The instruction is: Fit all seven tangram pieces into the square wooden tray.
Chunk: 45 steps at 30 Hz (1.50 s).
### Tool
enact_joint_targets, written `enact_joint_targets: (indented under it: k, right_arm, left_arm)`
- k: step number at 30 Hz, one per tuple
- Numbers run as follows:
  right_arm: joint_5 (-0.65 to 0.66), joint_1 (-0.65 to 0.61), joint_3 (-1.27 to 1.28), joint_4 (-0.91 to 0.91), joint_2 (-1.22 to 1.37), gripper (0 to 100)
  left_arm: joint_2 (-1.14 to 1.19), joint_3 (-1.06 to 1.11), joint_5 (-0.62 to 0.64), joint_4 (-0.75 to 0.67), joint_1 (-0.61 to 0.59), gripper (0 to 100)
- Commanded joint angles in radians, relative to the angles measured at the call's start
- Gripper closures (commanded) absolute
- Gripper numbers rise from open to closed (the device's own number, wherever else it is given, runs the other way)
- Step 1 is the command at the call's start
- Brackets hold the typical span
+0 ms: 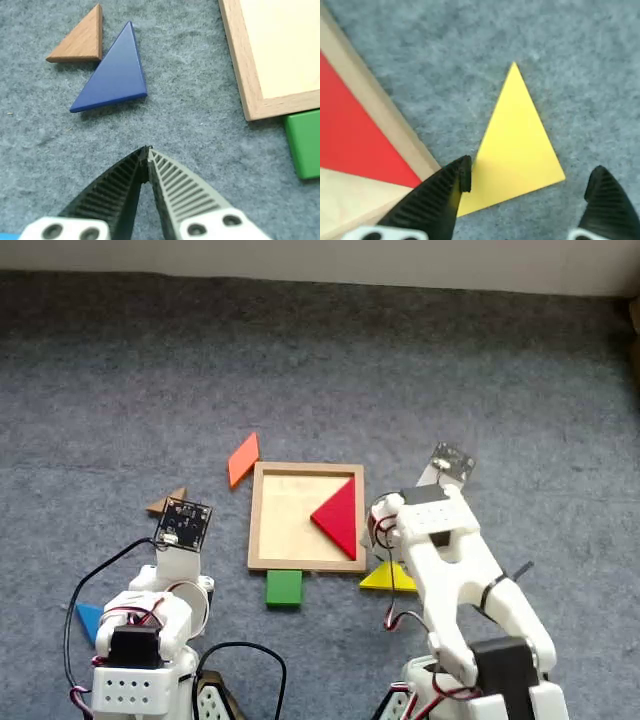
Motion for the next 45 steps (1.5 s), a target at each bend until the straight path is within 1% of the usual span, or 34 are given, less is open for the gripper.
enact_joint_targets:
  k: [1, 8, 13, 15, 20, 22, 24, 27, 31, 34, 39, 45]
  right_arm:
    - [-0.049, -0.016, -0.097, -0.024, 0.090, 64.9]
    - [-0.055, -0.016, -0.170, -0.024, 0.223, 64.9]
    - [-0.055, -0.002, -0.186, -0.019, 0.269, 65.7]
    - [-0.055, 0.018, -0.186, -0.019, 0.268, 70.4]
    - [-0.049, 0.041, -0.186, -0.018, 0.268, 87.6]
    - [-0.048, 0.041, -0.186, -0.018, 0.266, 89.9]
    - [-0.043, 0.041, -0.189, -0.018, 0.266, 89.9]
    - [0.052, 0.054, -0.237, -0.018, 0.266, 89.9]
    - [0.186, 0.120, -0.295, -0.024, 0.271, 89.9]
    - [0.310, 0.154, -0.343, -0.024, 0.274, 89.9]
    - [0.540, 0.156, -0.420, -0.025, 0.277, 89.9]
    - [0.753, 0.160, -0.492, -0.025, 0.277, 89.9]
  left_arm:
    - [-0.033, 0.019, 0.008, 0.008, -0.010, 98]
    - [-0.033, 0.019, 0.008, 0.008, -0.010, 98]
    - [-0.033, 0.019, 0.008, 0.008, -0.010, 98]
    - [-0.033, 0.019, 0.008, 0.008, -0.010, 98]
    - [-0.033, 0.019, 0.008, 0.008, -0.010, 98]
    - [-0.033, 0.019, 0.008, 0.008, -0.010, 98]
    - [-0.033, 0.019, 0.008, 0.008, -0.010, 98]
    - [-0.033, 0.019, 0.008, 0.008, -0.010, 98]
    - [-0.033, 0.019, 0.008, 0.008, -0.010, 98]
    - [-0.033, 0.019, 0.008, 0.008, -0.010, 98]
    - [-0.033, 0.019, 0.008, 0.008, -0.010, 98]
    - [-0.033, 0.019, 0.008, 0.008, -0.010, 98]
